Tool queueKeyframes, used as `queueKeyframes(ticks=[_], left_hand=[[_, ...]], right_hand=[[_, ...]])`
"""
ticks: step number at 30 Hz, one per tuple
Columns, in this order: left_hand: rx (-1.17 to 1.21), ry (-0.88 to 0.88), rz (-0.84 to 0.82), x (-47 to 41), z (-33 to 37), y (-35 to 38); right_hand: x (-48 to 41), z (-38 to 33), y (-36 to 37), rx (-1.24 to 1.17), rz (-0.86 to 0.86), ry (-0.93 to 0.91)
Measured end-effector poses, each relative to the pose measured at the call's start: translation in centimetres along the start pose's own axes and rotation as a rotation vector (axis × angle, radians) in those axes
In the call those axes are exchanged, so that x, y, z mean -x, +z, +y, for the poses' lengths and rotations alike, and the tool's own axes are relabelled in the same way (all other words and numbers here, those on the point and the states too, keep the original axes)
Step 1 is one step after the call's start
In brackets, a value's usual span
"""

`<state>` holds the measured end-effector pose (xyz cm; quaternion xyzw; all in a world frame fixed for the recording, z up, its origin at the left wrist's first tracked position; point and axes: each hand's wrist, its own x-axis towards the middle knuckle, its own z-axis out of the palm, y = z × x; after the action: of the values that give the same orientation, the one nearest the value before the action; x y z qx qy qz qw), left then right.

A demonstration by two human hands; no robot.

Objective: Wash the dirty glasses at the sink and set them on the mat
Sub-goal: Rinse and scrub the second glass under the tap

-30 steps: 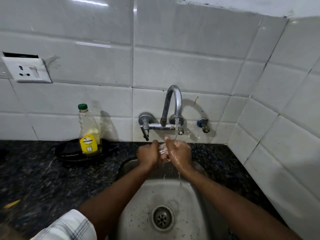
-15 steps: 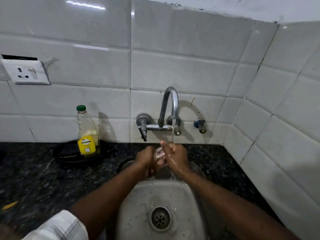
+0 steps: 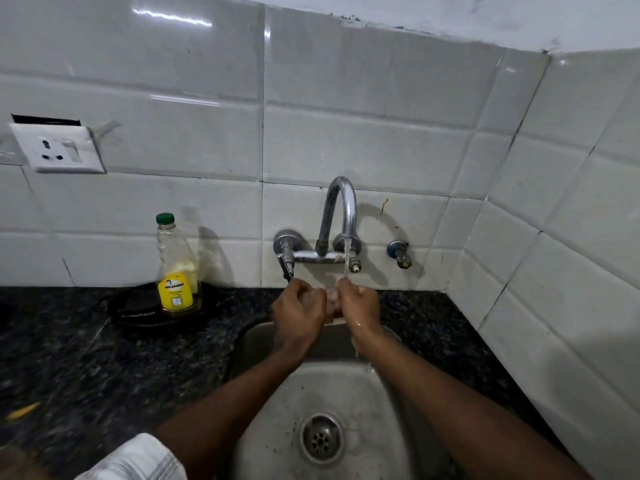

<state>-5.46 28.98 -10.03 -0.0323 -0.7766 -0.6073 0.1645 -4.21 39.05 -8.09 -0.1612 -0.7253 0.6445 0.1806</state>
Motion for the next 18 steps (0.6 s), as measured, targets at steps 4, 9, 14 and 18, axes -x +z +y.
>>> queueKeyframes(ticks=[4, 9, 14, 18], left_hand=[[0.201, -0.564, -0.31, -2.5, -0.6, -0.3], [0.049, -0.125, -0.014, -1.0, -0.5, -0.1], [0.138, -0.438, -0.178, -2.3, -0.5, -0.4], [0.123, -0.568, -0.314, -2.2, 0.7, -0.8]], right_hand=[[0.4, 0.1, -0.3, 0.291, -0.109, -0.238], [0.1, 0.3, 0.2, 0.053, -0.045, -0.044], [0.7, -0.3, -0.1, 0.242, -0.131, -0.266], [0.4, 0.1, -0.1, 0.113, -0.098, -0.131]])
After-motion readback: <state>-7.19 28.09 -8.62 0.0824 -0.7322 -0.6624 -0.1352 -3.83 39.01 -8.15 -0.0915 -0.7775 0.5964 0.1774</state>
